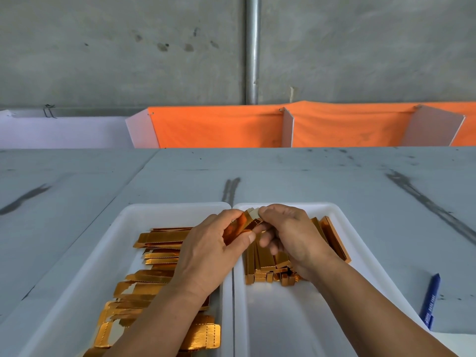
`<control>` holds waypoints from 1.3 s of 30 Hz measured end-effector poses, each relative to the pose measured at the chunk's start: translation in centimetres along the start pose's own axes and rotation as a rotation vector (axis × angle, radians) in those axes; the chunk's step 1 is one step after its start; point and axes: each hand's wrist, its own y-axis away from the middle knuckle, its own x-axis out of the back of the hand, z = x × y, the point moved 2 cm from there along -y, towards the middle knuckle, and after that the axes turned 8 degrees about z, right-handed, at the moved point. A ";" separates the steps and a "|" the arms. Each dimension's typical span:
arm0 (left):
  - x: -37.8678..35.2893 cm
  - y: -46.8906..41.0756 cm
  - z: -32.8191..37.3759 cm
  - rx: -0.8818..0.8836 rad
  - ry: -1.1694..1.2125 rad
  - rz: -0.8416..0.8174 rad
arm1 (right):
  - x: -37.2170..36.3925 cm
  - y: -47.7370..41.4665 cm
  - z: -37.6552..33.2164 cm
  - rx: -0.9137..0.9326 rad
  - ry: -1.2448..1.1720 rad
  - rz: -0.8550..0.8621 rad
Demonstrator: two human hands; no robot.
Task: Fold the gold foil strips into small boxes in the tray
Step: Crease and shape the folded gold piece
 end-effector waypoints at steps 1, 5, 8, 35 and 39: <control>-0.1 0.0 0.0 0.001 -0.012 -0.012 | 0.0 0.0 0.0 0.001 -0.003 0.000; -0.1 0.1 0.2 0.015 -0.034 -0.009 | 0.1 0.0 0.0 -0.002 -0.005 0.001; 0.1 0.0 0.7 -0.043 -0.060 0.010 | 0.1 -0.2 0.1 -0.018 -0.014 0.009; 0.3 0.0 0.8 0.018 -0.284 0.096 | -0.4 0.4 0.2 0.392 0.447 0.181; 0.3 0.1 0.9 0.009 -0.297 0.086 | -0.5 0.2 0.4 0.356 0.436 0.134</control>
